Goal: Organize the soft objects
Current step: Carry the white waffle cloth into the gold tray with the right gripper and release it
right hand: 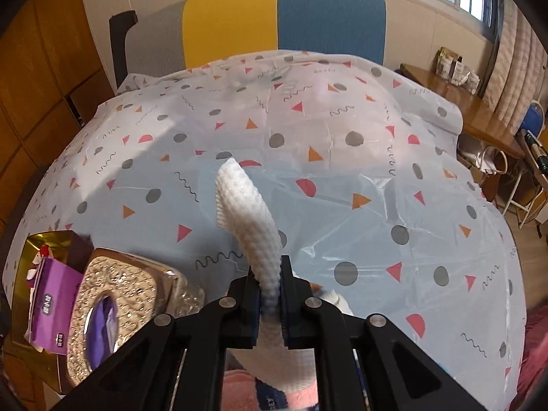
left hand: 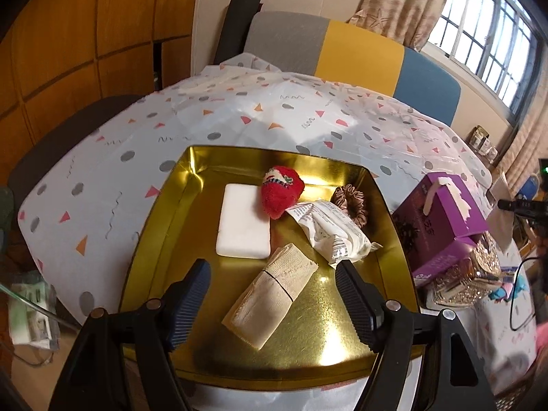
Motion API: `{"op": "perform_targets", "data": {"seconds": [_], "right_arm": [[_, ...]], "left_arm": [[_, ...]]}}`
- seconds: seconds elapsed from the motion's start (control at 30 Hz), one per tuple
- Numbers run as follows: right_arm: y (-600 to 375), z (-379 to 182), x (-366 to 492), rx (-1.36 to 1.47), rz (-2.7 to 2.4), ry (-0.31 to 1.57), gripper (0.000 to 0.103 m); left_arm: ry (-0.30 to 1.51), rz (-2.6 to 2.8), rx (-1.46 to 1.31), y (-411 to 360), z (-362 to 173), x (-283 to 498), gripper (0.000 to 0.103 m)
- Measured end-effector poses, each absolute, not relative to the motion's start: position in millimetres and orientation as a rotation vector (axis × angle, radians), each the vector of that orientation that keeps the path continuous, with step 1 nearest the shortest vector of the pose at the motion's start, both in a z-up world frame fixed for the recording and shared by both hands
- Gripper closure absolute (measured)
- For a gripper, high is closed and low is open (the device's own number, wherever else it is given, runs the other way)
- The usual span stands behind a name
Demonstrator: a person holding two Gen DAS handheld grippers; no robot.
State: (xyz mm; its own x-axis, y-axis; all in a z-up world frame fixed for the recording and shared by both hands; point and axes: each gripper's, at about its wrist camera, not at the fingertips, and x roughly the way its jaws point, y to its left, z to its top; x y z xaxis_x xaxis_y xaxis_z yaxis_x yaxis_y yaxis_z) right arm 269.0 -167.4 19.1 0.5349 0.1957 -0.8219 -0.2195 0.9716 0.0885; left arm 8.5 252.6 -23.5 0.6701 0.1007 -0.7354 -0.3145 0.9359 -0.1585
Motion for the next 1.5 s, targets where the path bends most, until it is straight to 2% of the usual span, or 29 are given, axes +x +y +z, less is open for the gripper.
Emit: {"op": "perform_targets", "data": {"seconds": [0.13, 0.27, 0.4, 0.53, 0.93, 1.23, 1.5], "right_arm": [[-163, 23, 263, -0.025, 0.234, 0.962, 0.095], [-159, 33, 252, -0.026, 0.225, 0.931, 0.095], [-150, 52, 238, -0.036, 0.241, 0.882, 0.095], [-137, 79, 224, -0.018, 0.287, 0.82, 0.095], [-59, 140, 171, -0.022, 0.529, 0.659, 0.095], [10, 133, 133, -0.051, 0.726, 0.648, 0.095], [80, 88, 103, -0.11, 0.87, 0.7, 0.093]], "left_arm": [[0.771, 0.241, -0.225, 243, -15, -4, 0.022], [0.76, 0.225, -0.209, 238, -11, -11, 0.022], [0.756, 0.218, -0.202, 234, -9, -16, 0.022], [0.75, 0.22, -0.205, 234, -9, -21, 0.017], [0.761, 0.237, -0.219, 241, -18, -28, 0.017], [0.773, 0.274, -0.263, 258, -27, -32, 0.015], [0.776, 0.351, -0.301, 285, -35, -43, 0.015]]}}
